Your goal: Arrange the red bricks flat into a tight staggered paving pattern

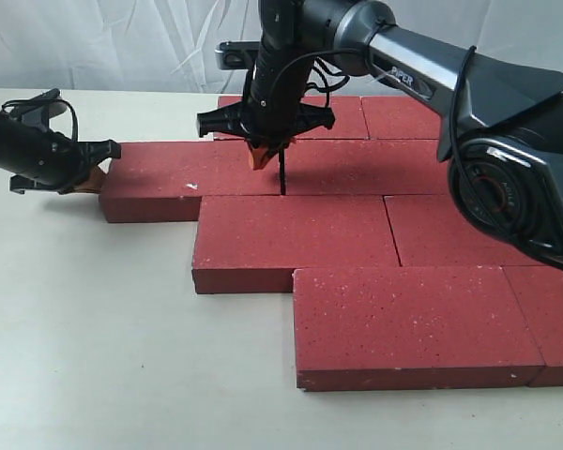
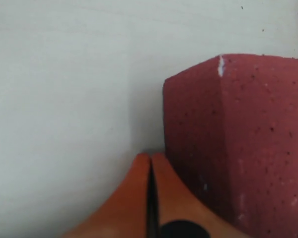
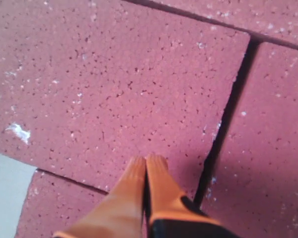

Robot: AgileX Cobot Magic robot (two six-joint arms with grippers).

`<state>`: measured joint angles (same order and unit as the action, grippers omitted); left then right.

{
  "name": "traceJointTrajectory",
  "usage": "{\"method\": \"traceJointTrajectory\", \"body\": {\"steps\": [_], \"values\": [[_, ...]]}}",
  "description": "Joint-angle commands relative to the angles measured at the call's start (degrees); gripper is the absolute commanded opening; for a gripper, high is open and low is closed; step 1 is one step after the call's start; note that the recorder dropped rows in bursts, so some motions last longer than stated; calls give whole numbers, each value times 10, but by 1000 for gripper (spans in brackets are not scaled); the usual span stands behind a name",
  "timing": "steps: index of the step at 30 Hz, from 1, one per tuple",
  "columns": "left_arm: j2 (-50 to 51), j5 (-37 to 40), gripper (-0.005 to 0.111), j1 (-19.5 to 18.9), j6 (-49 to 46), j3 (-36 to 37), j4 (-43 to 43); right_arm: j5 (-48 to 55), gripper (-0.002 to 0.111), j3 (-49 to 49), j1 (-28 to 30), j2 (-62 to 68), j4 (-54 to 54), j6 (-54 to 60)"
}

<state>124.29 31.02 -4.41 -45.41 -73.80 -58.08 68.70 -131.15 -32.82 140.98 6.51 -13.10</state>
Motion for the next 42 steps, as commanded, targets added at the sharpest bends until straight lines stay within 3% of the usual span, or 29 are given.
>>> {"method": "traceJointTrajectory", "body": {"steps": [1,27,42], "values": [[4,9,0,-11,7,-1,0,-19,-1,12,1,-2,-2,4],[4,55,0,-10,-4,-1,-69,-64,-1,12,1,27,-28,-8],[4,51,0,21,-16,-1,-71,-64,-1,12,1,-14,-48,-35]]}}
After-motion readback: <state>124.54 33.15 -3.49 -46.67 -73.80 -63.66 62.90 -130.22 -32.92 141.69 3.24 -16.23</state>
